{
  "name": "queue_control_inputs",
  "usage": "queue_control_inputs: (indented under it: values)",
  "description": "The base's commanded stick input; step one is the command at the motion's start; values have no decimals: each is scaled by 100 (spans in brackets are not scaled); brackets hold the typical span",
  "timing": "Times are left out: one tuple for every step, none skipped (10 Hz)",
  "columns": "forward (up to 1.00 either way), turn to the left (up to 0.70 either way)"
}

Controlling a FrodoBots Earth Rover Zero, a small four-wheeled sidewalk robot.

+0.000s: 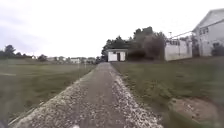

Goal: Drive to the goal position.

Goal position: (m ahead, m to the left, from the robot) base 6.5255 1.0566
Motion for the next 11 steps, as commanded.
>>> queue_control_inputs:
  values:
    - [100,25]
    - [100,22]
    - [100,0]
    - [100,0]
    - [100,0]
    - [100,0]
    - [100,0]
    - [100,0]
    - [100,0]
    - [100,0]
    - [100,0]
